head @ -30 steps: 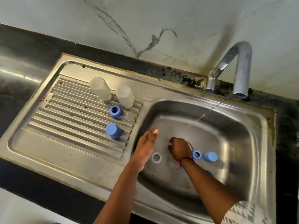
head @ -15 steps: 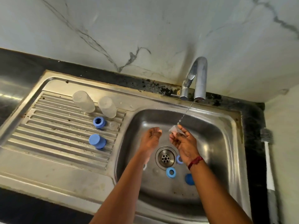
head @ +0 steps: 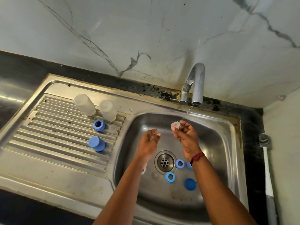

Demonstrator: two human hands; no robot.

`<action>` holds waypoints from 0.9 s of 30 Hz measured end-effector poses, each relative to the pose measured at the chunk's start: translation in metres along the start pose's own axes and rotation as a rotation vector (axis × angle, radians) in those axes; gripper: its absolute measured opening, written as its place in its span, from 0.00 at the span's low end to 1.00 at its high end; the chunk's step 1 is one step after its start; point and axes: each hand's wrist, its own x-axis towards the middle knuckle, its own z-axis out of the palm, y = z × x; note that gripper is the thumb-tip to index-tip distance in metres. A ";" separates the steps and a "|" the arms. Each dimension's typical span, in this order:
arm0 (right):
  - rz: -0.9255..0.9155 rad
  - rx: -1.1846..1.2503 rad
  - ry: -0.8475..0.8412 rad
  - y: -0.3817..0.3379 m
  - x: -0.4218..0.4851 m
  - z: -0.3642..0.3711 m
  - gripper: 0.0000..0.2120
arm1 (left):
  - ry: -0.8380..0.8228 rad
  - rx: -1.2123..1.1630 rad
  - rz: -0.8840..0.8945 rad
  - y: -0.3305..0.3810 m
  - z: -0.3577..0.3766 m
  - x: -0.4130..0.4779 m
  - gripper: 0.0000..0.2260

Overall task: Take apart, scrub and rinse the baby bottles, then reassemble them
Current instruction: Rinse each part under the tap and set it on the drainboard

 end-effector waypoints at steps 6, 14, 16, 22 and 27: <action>-0.046 -0.197 0.002 0.005 0.010 0.001 0.20 | 0.014 -0.021 0.016 0.009 -0.003 0.005 0.15; -0.177 -0.426 0.157 0.008 0.004 0.003 0.17 | -0.001 -0.022 0.033 0.014 -0.002 0.007 0.15; -0.193 -0.447 0.176 0.007 0.003 0.003 0.17 | -0.004 -0.018 0.033 0.014 -0.001 0.007 0.15; -0.224 -0.508 0.195 0.006 0.003 0.005 0.18 | -0.025 -0.018 0.023 0.016 0.000 0.003 0.16; -0.230 -0.501 0.229 0.004 0.003 0.008 0.18 | -0.023 -0.006 0.027 0.014 0.001 0.002 0.16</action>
